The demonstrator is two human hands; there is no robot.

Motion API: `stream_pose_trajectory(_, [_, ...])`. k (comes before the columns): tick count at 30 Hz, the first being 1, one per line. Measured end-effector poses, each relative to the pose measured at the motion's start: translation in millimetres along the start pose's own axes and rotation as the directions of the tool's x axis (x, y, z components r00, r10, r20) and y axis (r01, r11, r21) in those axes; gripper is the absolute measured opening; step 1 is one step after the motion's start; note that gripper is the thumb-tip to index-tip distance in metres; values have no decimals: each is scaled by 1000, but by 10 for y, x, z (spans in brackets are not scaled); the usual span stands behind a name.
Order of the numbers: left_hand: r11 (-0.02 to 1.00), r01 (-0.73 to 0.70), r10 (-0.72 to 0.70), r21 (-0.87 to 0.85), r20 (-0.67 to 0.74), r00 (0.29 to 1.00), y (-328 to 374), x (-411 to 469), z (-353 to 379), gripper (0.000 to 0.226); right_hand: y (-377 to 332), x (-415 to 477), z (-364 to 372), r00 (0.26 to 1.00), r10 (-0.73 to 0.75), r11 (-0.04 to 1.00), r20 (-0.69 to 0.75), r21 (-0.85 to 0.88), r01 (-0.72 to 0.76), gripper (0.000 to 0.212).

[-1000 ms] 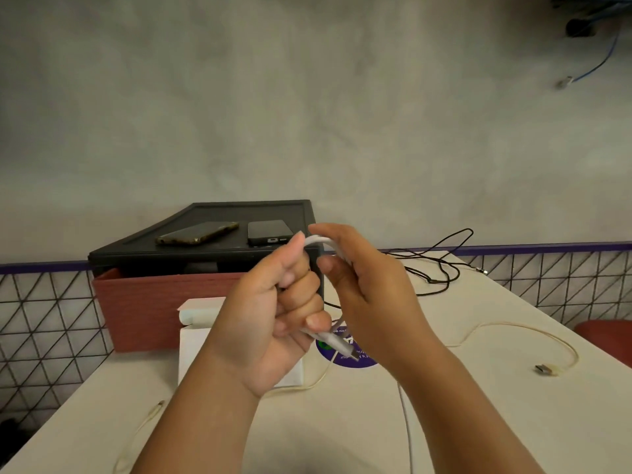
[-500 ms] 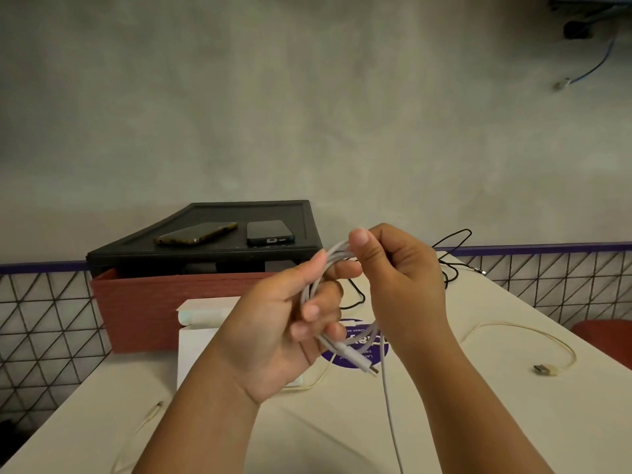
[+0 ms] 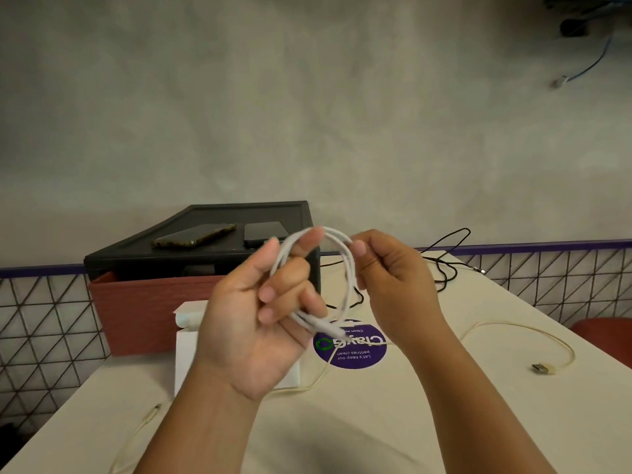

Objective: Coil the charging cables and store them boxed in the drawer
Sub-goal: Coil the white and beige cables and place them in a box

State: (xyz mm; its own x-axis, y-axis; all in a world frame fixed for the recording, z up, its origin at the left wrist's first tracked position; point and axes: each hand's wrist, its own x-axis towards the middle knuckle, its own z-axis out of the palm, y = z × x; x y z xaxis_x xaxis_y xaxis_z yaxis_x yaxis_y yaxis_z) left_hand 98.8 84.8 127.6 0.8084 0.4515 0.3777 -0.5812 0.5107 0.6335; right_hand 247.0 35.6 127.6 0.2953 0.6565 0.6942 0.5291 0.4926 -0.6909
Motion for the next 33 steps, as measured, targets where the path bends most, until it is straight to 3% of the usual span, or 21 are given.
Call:
stream_pose_trajectory(4, [953,-198,242,228,-186,952,178,-134,-26,48,15,-14,21,916,265,949,302,-253,-191,24])
stream_pose_trajectory(9, [819,-416,513,396,-179,839,94,-39,70,47,-114,-136,258,728,360,905,584,-408,-121,37])
stream_pose_trajectory(11, [737,-421,577,529,-168,799,37,-11,120,41,-193,-167,257,642,378,912,667,-390,-131,32])
stream_pose_trajectory(13, [575,-360,622,734,-107,776,10,-1,99,31,-252,-166,186,591,350,932,726,-334,-142,19])
stream_pose_trajectory(16, [244,-225,578,943,45,814,7,-12,5,31,-290,-126,9,561,306,952,769,-263,-158,39])
stream_pose_trajectory(18, [108,-148,499,983,75,863,-5,-26,-45,27,-315,-92,-135,582,263,959,769,-147,-241,42])
stream_pose_trajectory(21, [158,-91,427,983,16,904,-50,-42,-66,20,-345,-52,-305,623,153,914,767,130,-385,32])
stream_pose_trajectory(25, [320,-106,310,941,2,951,-115,-52,74,30,-310,-3,-401,717,56,707,695,479,-520,34])
stream_pose_trajectory(28, [324,-148,243,935,69,968,-90,-53,118,31,-287,9,-431,779,3,589,627,628,-508,42])
stream_pose_trajectory(31, [334,-171,268,927,81,960,-61,-47,107,30,-273,18,-440,791,-48,463,610,715,-524,38])
stream_pose_trajectory(33, [435,-179,293,883,49,955,-62,-50,110,31,-280,23,-427,765,-118,384,633,740,-553,34])
